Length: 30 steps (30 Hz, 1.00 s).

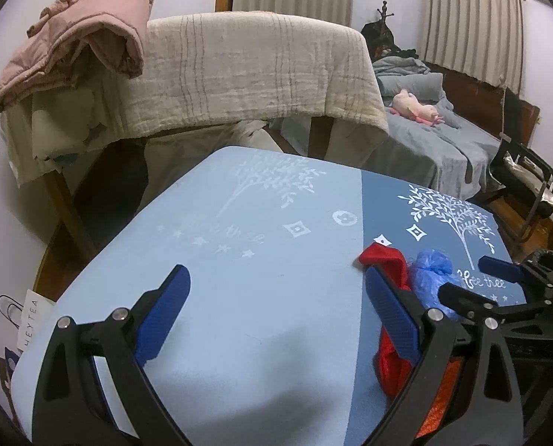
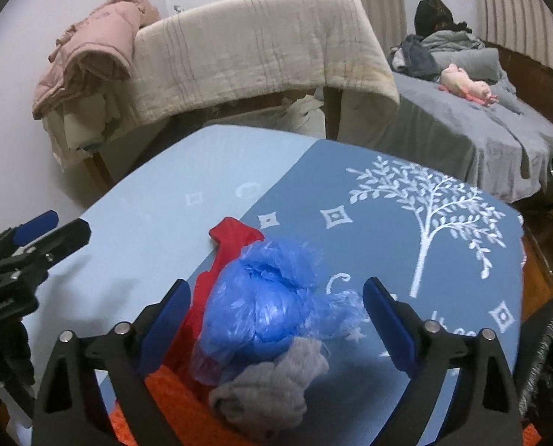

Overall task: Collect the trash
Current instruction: 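Grasp the blue plastic bag with the right tool while the left tool grasps the red cloth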

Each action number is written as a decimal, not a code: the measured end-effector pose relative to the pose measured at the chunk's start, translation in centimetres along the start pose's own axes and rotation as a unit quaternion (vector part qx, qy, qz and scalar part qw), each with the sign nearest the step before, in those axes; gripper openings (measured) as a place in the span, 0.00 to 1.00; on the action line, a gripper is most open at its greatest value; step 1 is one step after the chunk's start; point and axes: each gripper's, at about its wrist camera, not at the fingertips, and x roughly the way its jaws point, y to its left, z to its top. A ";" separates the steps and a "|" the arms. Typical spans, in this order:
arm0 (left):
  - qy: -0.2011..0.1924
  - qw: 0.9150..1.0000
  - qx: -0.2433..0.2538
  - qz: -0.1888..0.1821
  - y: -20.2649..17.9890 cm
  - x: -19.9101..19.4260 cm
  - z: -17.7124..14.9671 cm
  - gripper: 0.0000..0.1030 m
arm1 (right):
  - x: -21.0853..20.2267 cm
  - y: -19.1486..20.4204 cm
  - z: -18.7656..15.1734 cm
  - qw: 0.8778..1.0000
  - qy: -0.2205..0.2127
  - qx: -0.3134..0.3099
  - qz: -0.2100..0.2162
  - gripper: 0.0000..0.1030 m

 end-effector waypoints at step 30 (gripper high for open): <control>0.023 0.999 0.013 -0.035 -3.9 3.2 0.0 0.90 | -0.1 -4.2 1.5 0.999 -0.019 0.040 0.007 0.49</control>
